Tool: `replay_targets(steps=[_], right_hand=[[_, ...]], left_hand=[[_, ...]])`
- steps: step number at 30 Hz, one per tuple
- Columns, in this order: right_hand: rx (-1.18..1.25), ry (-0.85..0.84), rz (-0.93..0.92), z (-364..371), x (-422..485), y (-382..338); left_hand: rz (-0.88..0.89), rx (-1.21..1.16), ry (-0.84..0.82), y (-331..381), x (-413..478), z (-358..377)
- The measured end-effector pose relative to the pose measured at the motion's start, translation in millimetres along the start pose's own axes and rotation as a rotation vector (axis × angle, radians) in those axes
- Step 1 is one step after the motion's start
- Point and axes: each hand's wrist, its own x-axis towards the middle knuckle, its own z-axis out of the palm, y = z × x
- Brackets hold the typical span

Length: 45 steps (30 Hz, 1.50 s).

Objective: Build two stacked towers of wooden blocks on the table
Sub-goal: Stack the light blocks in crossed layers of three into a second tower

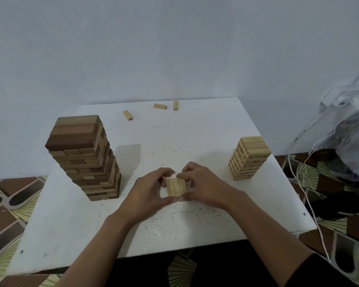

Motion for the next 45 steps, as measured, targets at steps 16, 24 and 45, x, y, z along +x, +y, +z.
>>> replay_targets(steps=[16,24,45], right_hand=[[-0.255,-0.097,-0.054,2.0,0.8,-3.2],[-0.442,0.158,-0.135,-40.7,-19.9,-45.9],[-0.308,0.111,0.068,-199.6,-77.8,45.5]], left_hand=[[-0.009,-0.097,-0.014,4.6,0.2,-3.1],[0.169,0.001,0.12,47.2,8.7,-38.3],[0.279,-0.04,0.013,174.4,120.2,26.8]])
